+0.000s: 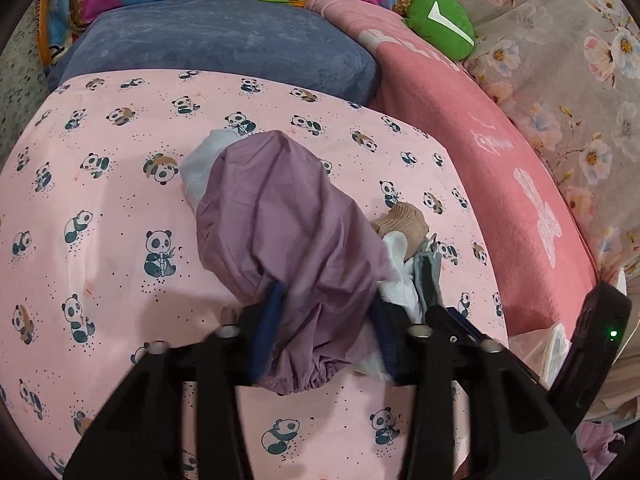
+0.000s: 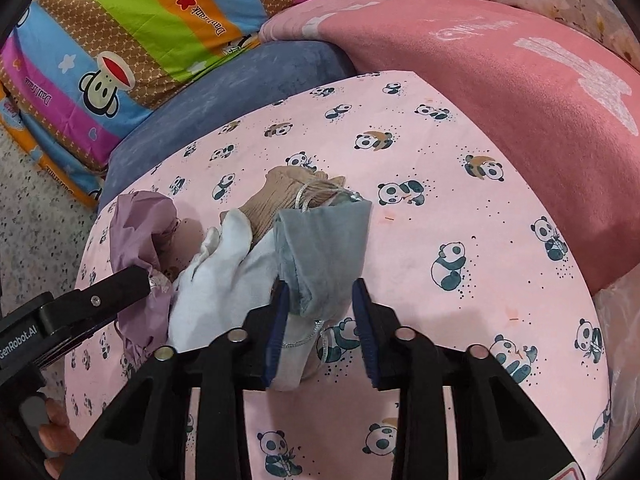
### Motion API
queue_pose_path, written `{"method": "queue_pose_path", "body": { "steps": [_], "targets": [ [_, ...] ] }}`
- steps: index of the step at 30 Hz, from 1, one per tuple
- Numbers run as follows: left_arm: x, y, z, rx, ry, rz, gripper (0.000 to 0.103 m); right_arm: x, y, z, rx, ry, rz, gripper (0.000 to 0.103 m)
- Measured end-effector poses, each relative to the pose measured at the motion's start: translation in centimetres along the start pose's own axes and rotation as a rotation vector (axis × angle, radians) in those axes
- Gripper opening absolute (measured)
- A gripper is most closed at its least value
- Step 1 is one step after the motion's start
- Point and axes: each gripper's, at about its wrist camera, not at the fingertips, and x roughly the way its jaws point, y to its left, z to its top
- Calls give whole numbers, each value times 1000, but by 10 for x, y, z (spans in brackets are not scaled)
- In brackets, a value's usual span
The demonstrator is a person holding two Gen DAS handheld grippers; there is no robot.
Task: Collect trash
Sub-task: 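Grasp the lilac cloth with the left gripper while the right gripper grasps the grey mask, then carry the lilac cloth and grey mask in both grippers over the bin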
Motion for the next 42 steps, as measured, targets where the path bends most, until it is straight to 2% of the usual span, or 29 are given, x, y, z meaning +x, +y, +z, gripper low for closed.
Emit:
{"method": "queue_pose_path", "body": {
  "steps": [3, 4, 6, 10, 18, 29, 35, 42],
  "targets": [
    [-4, -1, 0, 14, -3, -8, 8, -1, 1, -1, -8, -3, -1, 13],
    [-7, -2, 0, 20, -9, -9, 8, -6, 1, -1, -10, -11, -1, 8],
    [-15, -5, 1, 27, -24, -16, 6, -12, 2, -1, -8, -27, 4, 6],
    [-35, -14, 5, 48, -66, -28, 5, -34, 3, 2, -4, -76, 22, 5],
    [-78, -46, 8, 109, -150, -52, 4, -112, 6, 15, -18, -226, 41, 4],
    [-125, -121, -4, 256, -234, -107, 4, -217, -7, 12, -19, -396, 51, 4],
    [-138, -166, -21, 344, -255, -144, 4, -263, -31, 4, -1, -465, 34, 4],
    [-137, -213, -46, 431, -237, -194, 5, -309, -79, -12, 61, -529, -9, 4]
  ]
}}
